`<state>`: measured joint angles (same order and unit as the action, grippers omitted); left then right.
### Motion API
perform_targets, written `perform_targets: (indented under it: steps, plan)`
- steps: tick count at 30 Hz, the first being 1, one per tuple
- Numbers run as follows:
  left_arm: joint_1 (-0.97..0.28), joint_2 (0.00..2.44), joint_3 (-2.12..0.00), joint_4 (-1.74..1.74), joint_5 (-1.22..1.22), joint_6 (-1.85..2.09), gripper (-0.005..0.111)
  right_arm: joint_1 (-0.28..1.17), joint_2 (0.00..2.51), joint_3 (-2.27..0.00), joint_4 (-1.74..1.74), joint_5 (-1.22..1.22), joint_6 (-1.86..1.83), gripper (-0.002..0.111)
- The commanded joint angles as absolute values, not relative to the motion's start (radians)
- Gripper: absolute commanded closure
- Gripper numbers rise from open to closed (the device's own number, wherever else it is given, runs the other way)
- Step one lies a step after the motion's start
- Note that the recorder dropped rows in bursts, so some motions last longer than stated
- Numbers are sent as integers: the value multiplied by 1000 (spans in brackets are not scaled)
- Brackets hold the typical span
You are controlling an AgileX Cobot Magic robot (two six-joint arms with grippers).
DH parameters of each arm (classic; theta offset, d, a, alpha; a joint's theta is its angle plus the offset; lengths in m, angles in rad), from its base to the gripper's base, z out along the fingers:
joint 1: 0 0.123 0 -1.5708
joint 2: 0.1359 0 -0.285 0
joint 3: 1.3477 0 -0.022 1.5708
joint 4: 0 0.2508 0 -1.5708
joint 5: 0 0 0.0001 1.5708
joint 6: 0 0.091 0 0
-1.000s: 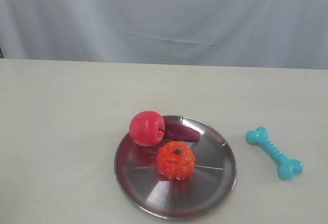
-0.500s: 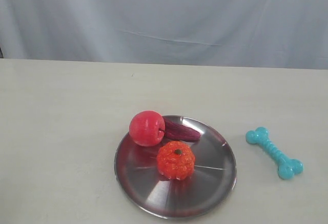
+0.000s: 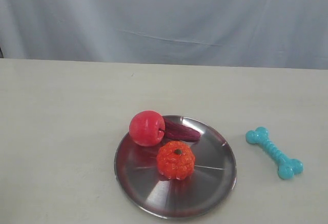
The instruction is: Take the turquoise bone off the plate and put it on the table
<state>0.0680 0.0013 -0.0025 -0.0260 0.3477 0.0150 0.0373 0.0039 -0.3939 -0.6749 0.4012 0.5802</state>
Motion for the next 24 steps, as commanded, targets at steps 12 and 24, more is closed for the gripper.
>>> perform_targets:
  steps: [12, 24]
  plan:
    - [60, 0, 0, -32, 342, 11, 107, -323, 0, -210, -709, 175, 659, 109]
    - [60, 0, 0, -32, 342, 11, 107, -323, 0, -85, -521, 131, 512, 109]
